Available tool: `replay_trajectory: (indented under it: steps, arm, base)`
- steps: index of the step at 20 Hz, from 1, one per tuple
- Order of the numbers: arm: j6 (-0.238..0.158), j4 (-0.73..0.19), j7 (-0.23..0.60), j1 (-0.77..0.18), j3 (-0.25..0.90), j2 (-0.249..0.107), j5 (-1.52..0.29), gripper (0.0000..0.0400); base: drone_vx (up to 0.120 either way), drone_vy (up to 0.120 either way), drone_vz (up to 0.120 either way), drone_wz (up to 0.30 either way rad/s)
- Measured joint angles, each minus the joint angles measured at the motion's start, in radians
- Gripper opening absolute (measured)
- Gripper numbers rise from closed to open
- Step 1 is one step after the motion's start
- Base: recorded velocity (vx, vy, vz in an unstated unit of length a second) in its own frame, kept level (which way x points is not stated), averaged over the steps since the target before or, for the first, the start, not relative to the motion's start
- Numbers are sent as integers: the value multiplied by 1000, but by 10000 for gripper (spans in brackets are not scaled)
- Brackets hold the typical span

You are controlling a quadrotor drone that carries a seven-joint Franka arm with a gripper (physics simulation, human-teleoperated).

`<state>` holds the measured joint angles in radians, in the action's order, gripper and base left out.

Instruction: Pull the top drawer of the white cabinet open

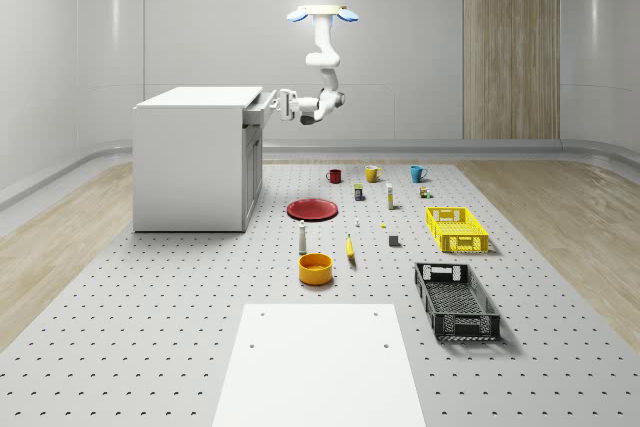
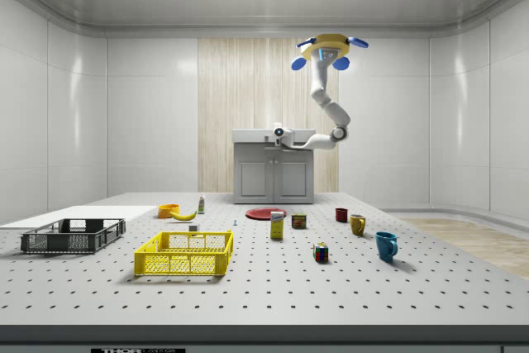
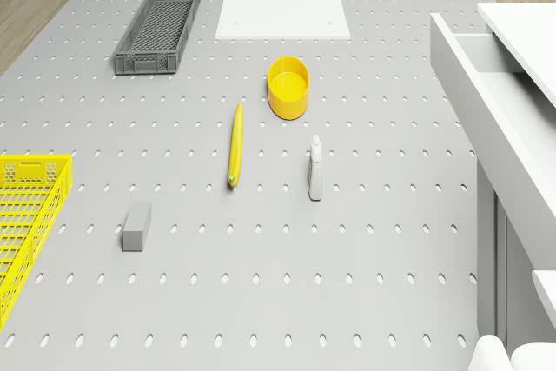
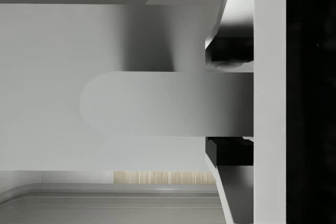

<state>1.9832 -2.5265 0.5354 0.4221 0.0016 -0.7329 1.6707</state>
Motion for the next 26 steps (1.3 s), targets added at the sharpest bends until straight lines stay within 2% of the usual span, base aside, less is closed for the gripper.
replay_trajectory:
  steps: [3, 8, 11, 16, 26]
  arm:
    - [-7, -5, 4, 0, -11, -7, -9, 262]
    - [-10, -8, 7, 2, -20, -11, -17, 293]
    - [-10, -9, 8, 4, -23, -12, -19, 299]
    - [-8, -9, 8, 8, -27, -13, -21, 303]
    - [-4, -9, 8, 15, -32, -14, -24, 305]
  base:
    - [0, 107, 0, 0]
    - [0, 120, 0, 0]
    - [0, 120, 0, 0]
    - [0, 0, 0, 0]
    - [0, 116, 0, 0]
